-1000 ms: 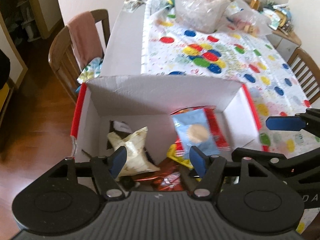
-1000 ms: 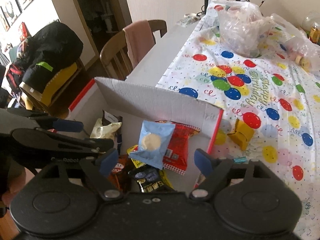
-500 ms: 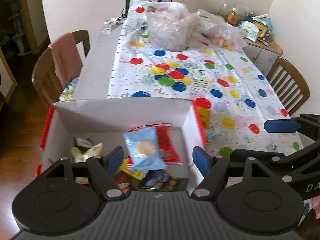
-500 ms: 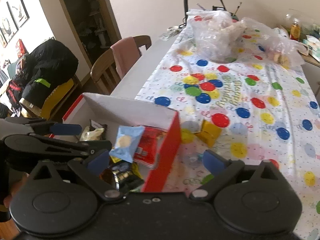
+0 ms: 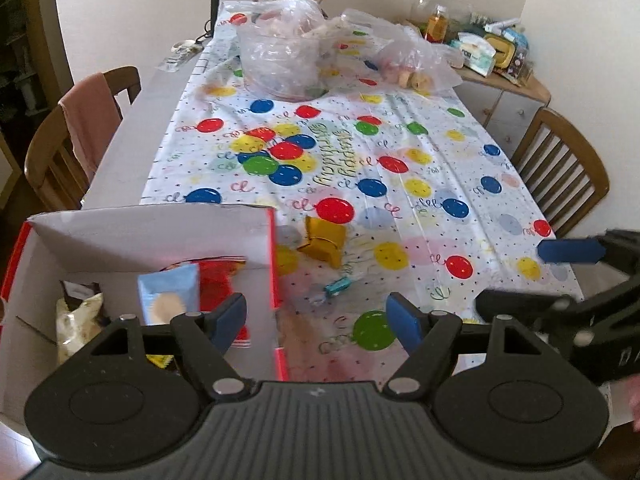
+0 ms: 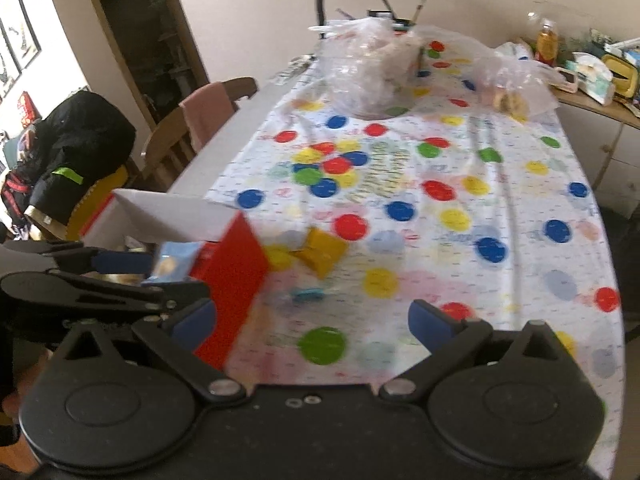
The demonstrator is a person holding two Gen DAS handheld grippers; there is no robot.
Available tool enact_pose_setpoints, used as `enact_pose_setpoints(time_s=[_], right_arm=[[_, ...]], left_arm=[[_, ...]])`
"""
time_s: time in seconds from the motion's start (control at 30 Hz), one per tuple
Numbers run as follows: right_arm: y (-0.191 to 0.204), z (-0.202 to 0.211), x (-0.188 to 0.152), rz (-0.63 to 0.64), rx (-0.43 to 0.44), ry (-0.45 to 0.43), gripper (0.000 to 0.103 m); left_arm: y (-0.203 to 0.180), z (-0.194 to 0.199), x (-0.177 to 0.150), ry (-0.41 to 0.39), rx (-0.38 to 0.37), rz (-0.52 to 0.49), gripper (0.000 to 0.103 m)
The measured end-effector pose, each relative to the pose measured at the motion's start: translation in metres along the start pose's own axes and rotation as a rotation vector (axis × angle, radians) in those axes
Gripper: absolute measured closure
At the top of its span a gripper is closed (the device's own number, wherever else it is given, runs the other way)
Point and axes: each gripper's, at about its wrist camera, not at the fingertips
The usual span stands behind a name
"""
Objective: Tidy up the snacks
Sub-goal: 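Move both tools back toward the yellow packet and blue candy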
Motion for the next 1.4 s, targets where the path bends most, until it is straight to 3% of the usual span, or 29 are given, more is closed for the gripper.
enact_pose_setpoints(time_s=[0.1,0.3,0.4,0.6,0.73,0.83,1.03,1.13,1.4], right_arm=[[-0.029,-0.002,0.003,-0.005,-0.025,0.006,0.000],[-0.077,-0.014,0.005,-0.027,-0.045,0.031,0.000],[-0.091,-0.022,0.003,-0.018,-0.030,0.049,0.000],[-0.113,-0.035,0.000,-0.011,0.006,0.072,0.000],[-0.125,-0.046,-0.003,-0.029,0.033,0.085,0.000],[-0.131,-0.052,-0.006,-0.039,0.050,0.093,0.001],[-0.139,-0.062,-0.011,-0.064,0.088,0.106,0.001],[-0.141,-0.067,-0.014,-0.072,0.104,0.114,0.001],[-0.144,-0.074,-0.017,-0.089,0.124,0.123,0.002]], left_arm=[[-0.017,-0.014,-0.001,0.022,-0.023,-0.017,0.026],[-0.043,-0.043,0.000,0.027,0.012,-0.001,0.026],[-0.055,-0.059,-0.001,0.044,0.014,-0.049,0.026],[-0.058,-0.094,0.015,0.146,-0.070,-0.154,0.026],[-0.058,-0.121,0.025,0.221,-0.032,-0.204,0.028],[-0.056,-0.142,0.030,0.297,-0.006,-0.229,0.047],[-0.054,-0.170,0.037,0.404,0.016,-0.329,0.065],[-0.051,-0.181,0.038,0.452,0.021,-0.348,0.068],[-0.037,-0.197,0.048,0.487,0.043,-0.319,0.070]])
Point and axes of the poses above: each gripper's, at about its wrist camera, not at the fingertips, and z roughly against the way its jaws point, y to its left, x to its top, and after that the axes turned 5 degrees about -x, right-handed
